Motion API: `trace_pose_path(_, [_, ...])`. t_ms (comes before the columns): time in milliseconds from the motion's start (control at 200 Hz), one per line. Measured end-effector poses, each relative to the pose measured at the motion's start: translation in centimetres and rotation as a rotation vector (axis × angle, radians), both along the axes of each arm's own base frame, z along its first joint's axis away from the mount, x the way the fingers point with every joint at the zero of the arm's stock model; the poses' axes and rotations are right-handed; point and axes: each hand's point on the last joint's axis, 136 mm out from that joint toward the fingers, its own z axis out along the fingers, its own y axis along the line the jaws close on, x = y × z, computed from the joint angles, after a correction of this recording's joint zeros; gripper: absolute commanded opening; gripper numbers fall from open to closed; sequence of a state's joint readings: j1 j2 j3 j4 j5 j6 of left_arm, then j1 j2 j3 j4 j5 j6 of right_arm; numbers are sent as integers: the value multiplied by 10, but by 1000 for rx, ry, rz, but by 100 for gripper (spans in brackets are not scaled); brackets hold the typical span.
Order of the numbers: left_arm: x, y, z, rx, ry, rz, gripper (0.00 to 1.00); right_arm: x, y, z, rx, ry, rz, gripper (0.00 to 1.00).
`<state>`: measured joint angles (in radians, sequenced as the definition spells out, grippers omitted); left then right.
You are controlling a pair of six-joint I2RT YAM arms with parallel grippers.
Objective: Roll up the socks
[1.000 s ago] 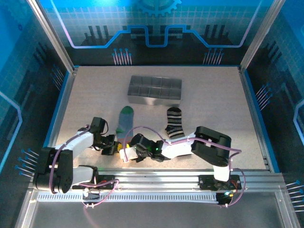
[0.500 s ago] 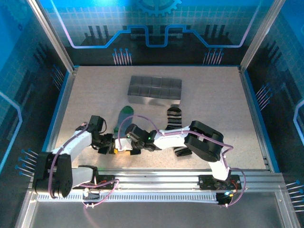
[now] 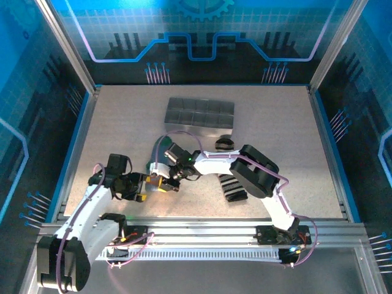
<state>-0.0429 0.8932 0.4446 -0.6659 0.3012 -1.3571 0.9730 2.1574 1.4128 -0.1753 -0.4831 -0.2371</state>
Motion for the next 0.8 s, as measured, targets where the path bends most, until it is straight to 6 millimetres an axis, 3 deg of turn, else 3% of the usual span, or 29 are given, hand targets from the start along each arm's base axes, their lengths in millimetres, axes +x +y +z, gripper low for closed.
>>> trace_pose_path(365, [7,-3,-24,6,-50,-60,49,3,3,0,-27,228,-49,0])
trace_pose_path(635, [11,-5,-37,21,-3,-109,23,3,3,0,-38,323,-86,0])
trace_pose_path(720, [11,-5,-39,24,21,-118,8,2,3,0,-35,325,-86,11])
trace_pose_path(800, [13,-6,-38,21,38,-123,0,1,-1,1,-27,290,-87,30])
